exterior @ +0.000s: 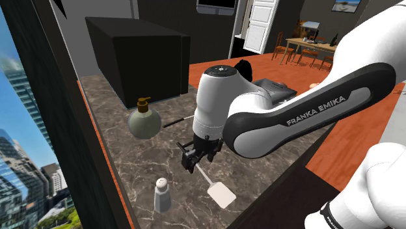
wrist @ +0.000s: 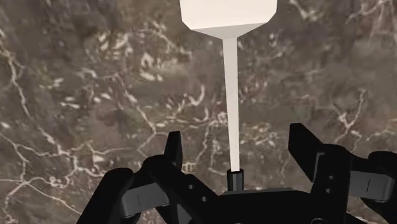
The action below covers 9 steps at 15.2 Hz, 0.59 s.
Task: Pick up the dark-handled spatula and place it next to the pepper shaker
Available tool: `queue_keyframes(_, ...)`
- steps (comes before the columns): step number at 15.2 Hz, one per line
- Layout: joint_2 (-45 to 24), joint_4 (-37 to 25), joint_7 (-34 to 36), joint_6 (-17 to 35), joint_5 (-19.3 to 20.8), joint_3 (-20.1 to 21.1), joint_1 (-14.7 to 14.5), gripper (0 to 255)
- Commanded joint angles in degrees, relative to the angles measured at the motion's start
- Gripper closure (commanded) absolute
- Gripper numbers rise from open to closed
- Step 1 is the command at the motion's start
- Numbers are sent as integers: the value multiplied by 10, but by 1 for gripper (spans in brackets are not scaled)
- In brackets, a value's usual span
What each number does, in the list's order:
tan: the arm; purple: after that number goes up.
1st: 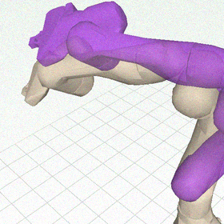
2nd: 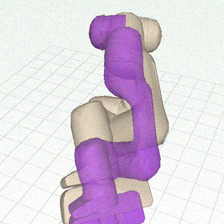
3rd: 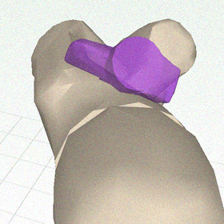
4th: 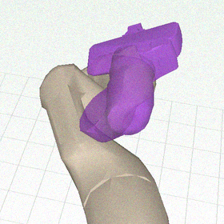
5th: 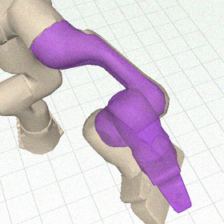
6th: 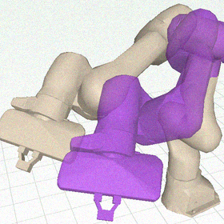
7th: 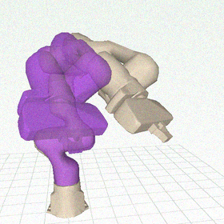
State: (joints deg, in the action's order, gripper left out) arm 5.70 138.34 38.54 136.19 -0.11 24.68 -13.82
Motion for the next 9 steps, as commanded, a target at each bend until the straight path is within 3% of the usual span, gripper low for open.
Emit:
queue_keyframes(1, 0, 0, 0, 0, 0, 0, 0, 0)
queue_keyframes(3, 0, 0, 0, 0, 0, 0, 0, 0)
queue_keyframes(7, 51, -30, -19, -77, -26, -6, -5, 0)
queue_keyframes(9, 51, -29, -19, -77, -26, -7, -5, 0)
